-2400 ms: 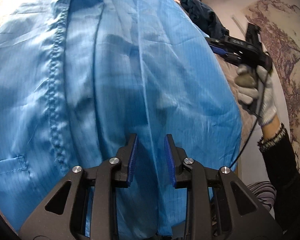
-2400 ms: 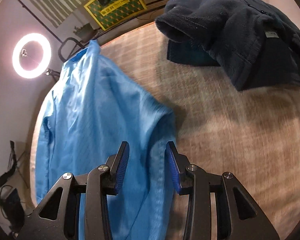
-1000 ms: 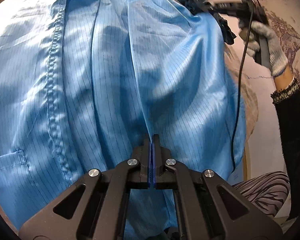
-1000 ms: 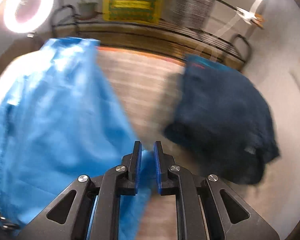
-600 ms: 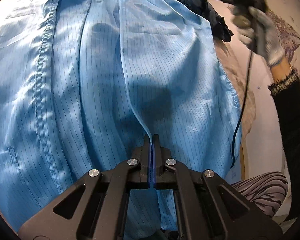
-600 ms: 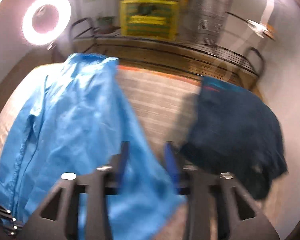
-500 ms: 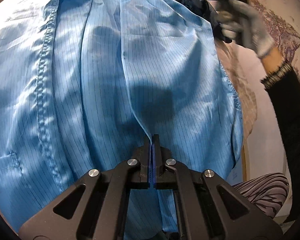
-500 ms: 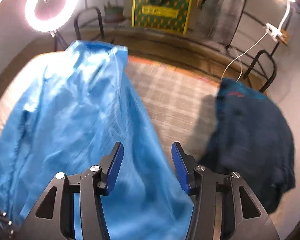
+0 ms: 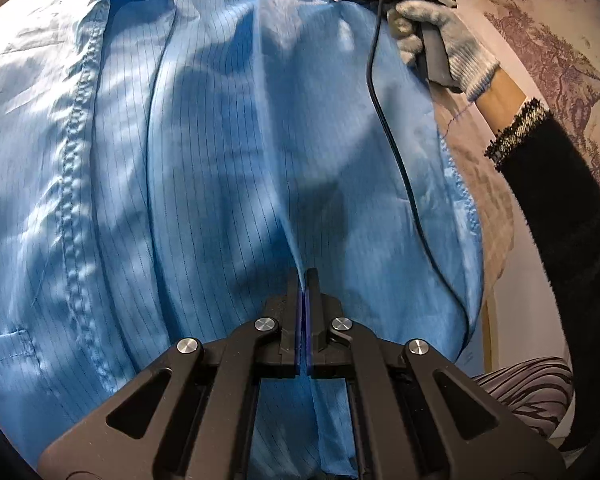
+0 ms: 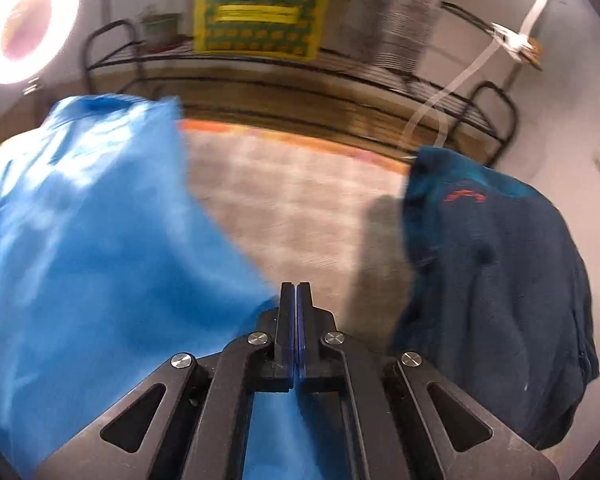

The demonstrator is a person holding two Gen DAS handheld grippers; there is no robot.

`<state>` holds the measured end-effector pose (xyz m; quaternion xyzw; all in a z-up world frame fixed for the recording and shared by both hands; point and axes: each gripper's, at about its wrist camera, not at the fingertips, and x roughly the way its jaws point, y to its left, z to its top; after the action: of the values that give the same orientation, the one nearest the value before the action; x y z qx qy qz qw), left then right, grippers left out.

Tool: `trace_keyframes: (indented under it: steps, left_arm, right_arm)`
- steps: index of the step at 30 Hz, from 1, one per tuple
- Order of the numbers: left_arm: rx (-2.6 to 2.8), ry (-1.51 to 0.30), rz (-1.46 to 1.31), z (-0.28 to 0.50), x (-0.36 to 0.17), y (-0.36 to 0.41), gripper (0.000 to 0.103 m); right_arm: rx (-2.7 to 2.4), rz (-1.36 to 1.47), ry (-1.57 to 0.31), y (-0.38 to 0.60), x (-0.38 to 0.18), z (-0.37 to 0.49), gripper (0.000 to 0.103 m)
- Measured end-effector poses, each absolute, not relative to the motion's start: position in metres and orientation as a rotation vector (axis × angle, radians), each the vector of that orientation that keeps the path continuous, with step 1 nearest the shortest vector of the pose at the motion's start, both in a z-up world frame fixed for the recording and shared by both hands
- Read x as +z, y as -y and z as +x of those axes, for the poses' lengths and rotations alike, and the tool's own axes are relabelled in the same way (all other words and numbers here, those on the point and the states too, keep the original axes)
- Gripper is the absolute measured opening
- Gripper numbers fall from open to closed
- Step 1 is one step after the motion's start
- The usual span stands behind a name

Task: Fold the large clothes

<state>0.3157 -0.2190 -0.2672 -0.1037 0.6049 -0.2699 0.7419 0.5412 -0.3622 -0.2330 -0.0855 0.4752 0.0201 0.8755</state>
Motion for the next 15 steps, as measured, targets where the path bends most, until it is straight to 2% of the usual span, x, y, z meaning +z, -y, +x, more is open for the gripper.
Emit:
trace_keyframes:
  steps: [4, 5, 9, 11, 13, 15]
  left_arm:
    - [-0.601, -1.318, -0.208, 0.314, -0.264, 0.223, 0.0]
    - [-0.597, -1.313, -0.204, 0.313, -0.262, 0.225, 0.0]
    - [-0.589, -1.307, -0.197, 0.31, -0.259, 0.223, 0.0]
    - [-0.591, -1.282, -0.186, 0.305, -0.252, 0.218, 0.01]
    - [-0.594, -1.263, -0.181, 0.299, -0.246, 0.214, 0.033]
    - [-0.602, -1.242, -0.172, 0.291, -0.239, 0.209, 0.038]
  right_arm:
    - [0.087, -0.048, -1.013, 0.377, -0.227, 0.539, 0.003]
    - [0.1, -0.033, -1.005, 0.376, -0.221, 0.535, 0.007]
    - [0.177, 0.033, -0.971, 0.383, -0.184, 0.503, 0.008]
    - [0.198, 0.042, -0.943, 0.386, -0.163, 0.48, 0.008]
    - [0.22, 0.059, -0.916, 0.39, -0.14, 0.449, 0.01]
    - [0.229, 0.067, -0.895, 0.396, -0.123, 0.425, 0.018]
